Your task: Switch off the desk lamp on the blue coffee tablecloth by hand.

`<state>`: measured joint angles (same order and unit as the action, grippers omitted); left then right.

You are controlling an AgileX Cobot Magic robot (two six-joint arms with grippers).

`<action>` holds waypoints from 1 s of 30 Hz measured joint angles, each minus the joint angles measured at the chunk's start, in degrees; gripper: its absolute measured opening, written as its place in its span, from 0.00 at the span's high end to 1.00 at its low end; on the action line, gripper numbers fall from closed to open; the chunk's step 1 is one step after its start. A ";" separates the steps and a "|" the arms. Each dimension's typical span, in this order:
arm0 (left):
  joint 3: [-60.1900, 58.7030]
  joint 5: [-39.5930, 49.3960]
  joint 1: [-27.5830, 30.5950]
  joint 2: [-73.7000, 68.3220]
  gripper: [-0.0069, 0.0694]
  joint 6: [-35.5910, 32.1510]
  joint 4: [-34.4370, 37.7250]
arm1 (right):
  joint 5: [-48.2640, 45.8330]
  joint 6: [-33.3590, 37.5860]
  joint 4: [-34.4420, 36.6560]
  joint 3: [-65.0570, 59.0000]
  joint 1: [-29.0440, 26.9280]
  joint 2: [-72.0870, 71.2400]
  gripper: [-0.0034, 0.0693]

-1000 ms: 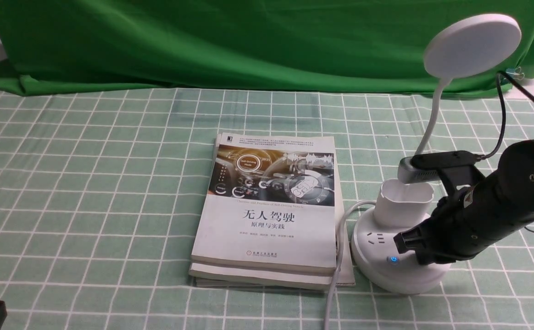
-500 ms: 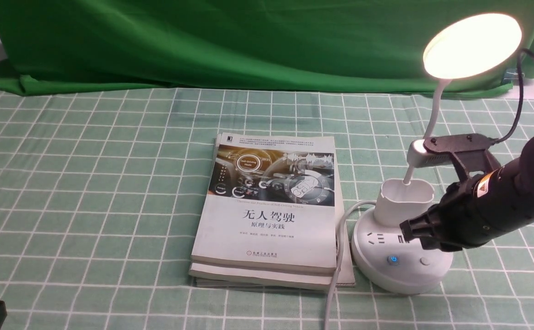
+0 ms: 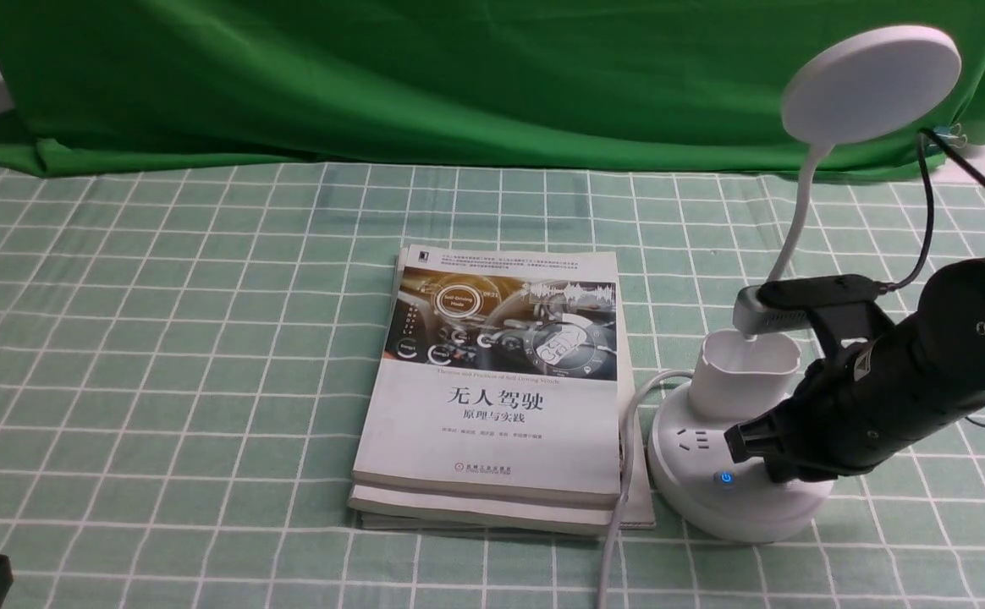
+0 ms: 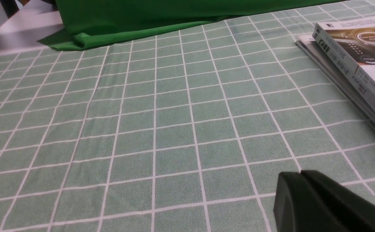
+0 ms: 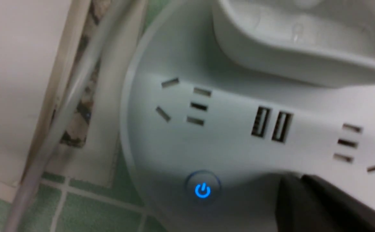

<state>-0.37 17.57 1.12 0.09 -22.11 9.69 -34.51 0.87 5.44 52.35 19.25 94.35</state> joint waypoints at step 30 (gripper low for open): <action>0.00 0.00 0.00 0.00 0.91 0.00 0.00 | -5.67 -6.75 0.00 -22.58 0.00 -58.12 0.88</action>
<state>-0.37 17.57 1.12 0.09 -22.11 9.69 -40.19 -5.87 5.44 29.77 19.25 36.23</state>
